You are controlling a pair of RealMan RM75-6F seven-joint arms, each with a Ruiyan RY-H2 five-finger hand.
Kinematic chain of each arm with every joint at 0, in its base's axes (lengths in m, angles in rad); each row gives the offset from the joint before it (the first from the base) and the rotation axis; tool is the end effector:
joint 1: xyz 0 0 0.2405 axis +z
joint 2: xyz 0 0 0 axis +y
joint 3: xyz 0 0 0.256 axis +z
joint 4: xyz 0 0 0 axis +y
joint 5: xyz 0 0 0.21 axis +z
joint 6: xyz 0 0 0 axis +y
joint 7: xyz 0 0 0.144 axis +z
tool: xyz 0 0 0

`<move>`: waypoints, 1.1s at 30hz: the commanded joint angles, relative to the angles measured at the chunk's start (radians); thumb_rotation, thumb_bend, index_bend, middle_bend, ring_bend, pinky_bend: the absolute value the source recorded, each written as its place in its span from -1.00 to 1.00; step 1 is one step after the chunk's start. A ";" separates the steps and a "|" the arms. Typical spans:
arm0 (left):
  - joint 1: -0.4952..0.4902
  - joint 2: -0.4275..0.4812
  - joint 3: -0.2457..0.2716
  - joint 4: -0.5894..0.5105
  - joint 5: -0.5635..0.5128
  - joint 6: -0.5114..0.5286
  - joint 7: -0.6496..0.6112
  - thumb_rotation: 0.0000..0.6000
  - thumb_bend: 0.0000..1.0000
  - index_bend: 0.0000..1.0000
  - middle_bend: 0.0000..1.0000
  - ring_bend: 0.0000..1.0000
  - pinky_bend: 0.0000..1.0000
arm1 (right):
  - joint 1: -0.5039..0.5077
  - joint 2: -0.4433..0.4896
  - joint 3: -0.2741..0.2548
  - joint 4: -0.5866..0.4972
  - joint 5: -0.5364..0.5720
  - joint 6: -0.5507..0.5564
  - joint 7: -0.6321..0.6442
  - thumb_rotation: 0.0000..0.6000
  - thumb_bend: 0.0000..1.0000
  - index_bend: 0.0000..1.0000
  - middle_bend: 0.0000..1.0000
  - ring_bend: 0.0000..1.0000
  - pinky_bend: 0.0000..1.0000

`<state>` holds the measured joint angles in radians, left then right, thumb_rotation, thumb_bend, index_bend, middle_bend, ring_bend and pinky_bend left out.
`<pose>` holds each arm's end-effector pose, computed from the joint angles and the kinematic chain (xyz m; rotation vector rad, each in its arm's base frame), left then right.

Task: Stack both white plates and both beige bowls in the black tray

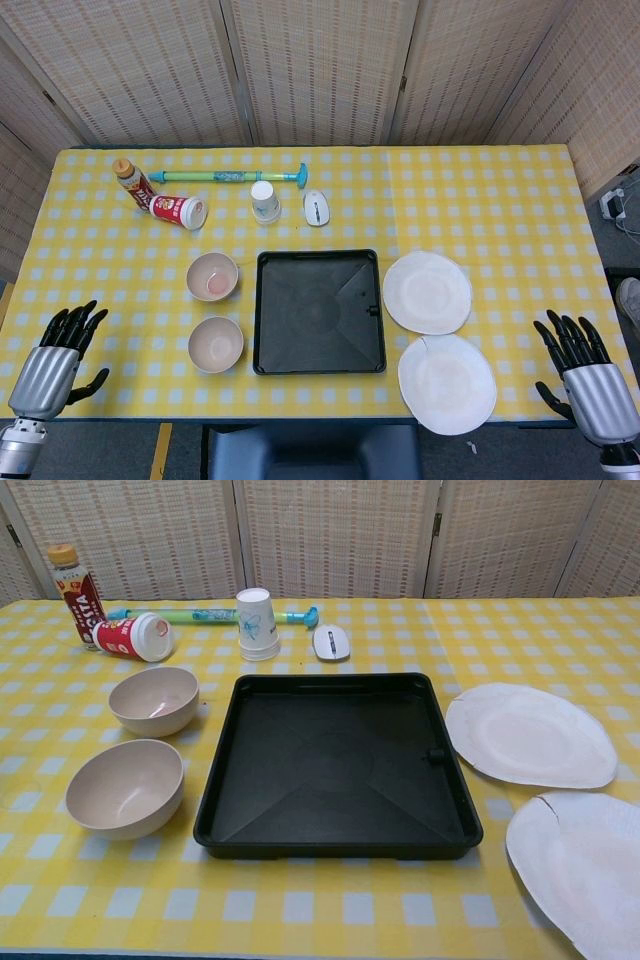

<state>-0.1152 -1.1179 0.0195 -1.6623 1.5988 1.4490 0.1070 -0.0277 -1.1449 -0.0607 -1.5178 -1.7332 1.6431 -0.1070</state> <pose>-0.2901 0.1729 0.1358 -1.5693 -0.8673 -0.8714 -0.3114 -0.1207 0.1509 1.5456 -0.7237 0.8535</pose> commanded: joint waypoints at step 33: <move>0.007 0.011 0.024 -0.028 0.009 -0.008 0.007 1.00 -0.32 -1.00 -0.97 -1.00 -1.00 | -0.031 -0.436 -0.139 0.909 -0.223 0.166 0.279 1.00 -0.45 0.01 -0.91 -0.89 -1.00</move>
<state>-0.1080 -1.1073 0.0433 -1.6903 1.6084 1.4406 0.1143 -0.0588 -1.5458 -0.1989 -0.6501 -1.9544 1.7981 0.1921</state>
